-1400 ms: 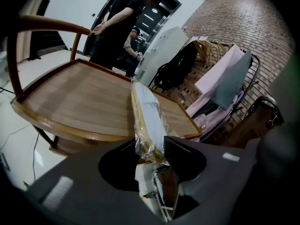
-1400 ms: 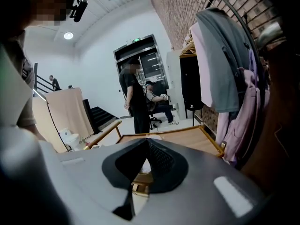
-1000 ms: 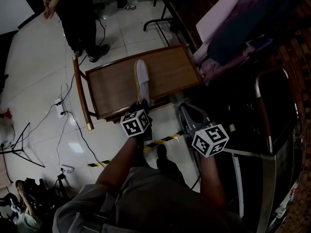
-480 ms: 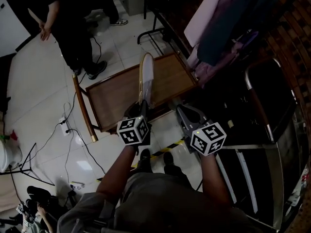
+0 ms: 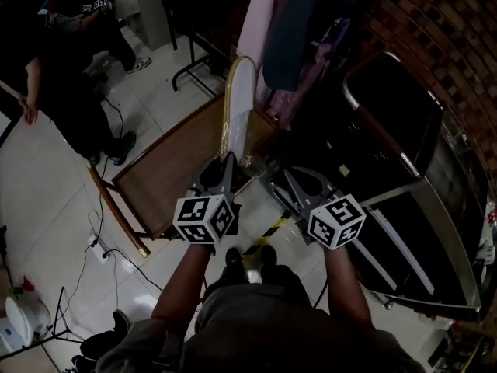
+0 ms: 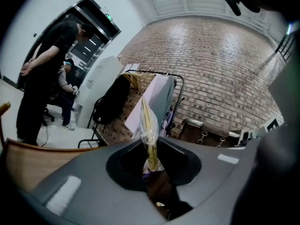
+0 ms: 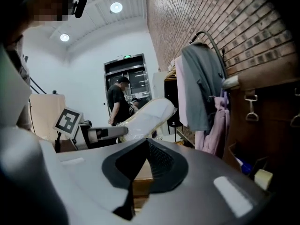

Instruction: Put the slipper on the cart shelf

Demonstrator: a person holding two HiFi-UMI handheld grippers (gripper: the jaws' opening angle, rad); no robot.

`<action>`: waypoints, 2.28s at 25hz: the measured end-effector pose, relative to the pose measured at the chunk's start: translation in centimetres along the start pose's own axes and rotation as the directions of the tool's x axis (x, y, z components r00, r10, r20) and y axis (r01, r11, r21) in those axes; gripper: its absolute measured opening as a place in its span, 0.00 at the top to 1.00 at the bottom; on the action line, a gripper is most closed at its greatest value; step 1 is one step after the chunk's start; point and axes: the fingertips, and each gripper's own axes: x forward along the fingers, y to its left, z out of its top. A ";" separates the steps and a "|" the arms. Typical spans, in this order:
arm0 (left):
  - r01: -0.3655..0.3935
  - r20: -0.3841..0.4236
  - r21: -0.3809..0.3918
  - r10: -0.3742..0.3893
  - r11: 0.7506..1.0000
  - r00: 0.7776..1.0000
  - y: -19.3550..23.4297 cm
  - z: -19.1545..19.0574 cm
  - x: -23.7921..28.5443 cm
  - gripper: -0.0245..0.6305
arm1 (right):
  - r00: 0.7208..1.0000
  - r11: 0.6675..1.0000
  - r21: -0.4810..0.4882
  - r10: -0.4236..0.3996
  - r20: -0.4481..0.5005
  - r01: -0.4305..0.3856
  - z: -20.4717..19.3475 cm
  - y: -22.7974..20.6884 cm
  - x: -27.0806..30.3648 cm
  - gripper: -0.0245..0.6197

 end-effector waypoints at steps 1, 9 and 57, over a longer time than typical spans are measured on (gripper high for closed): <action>0.035 0.003 0.007 -0.035 0.999 0.999 -1.3 0.4 0.3 0.86 | 1.000 1.000 0.007 -0.026 0.007 0.026 0.0 -0.5 -0.9 0.96; 0.257 0.027 0.073 -0.260 0.964 0.965 -12.3 1.9 0.6 0.86 | 0.984 0.986 0.042 -0.163 0.076 0.160 0.0 -3.3 -8.8 0.96; 0.740 -0.166 -0.075 -0.741 0.668 0.651 -38.0 -11.0 -17.6 0.86 | 0.701 0.733 0.222 -0.680 0.218 0.643 -6.7 4.3 -44.8 0.96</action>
